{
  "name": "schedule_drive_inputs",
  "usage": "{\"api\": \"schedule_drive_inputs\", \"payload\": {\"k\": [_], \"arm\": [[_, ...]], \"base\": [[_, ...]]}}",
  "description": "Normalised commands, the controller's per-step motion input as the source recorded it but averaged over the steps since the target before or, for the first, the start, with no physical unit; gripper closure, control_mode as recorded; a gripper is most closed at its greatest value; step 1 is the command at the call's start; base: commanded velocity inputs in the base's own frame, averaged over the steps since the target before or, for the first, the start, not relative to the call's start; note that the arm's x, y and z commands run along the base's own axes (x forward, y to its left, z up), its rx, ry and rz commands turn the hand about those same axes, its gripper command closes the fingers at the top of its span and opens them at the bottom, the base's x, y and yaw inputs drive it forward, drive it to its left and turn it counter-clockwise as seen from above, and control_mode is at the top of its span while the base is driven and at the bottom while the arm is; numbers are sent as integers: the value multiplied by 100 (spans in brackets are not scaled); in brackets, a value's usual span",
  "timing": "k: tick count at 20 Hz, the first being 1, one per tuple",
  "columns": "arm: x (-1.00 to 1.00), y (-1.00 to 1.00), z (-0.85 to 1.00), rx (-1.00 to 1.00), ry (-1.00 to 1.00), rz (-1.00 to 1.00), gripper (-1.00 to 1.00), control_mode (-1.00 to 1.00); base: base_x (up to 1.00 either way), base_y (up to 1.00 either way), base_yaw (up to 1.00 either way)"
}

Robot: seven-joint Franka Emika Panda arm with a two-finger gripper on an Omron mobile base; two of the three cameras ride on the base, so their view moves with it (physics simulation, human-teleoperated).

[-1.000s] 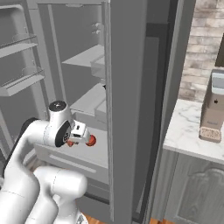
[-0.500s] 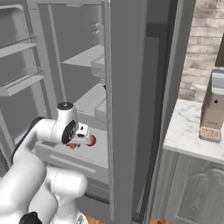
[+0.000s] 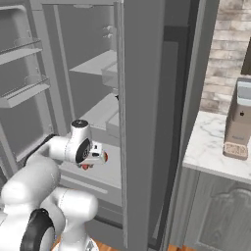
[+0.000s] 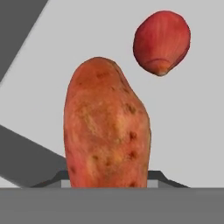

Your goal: Place the sweet potato and onion inside the fridge drawer. Close the drawer after placing the vegetables.

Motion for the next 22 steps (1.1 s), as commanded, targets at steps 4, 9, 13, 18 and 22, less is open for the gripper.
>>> {"api": "schedule_drive_inputs", "payload": {"k": [4,9,13,18,22], "arm": [[33,7,-38,0,13,5,100,-100],[15,9,-46,0,12,7,100,-100],[0,22,-44,0,8,7,100,-100],[-3,22,-50,0,5,5,-100,-100],[-3,6,-6,0,0,4,-100,-100]], "base": [[0,0,0],[0,0,0],[0,0,0],[0,0,0],[0,0,0]]}}
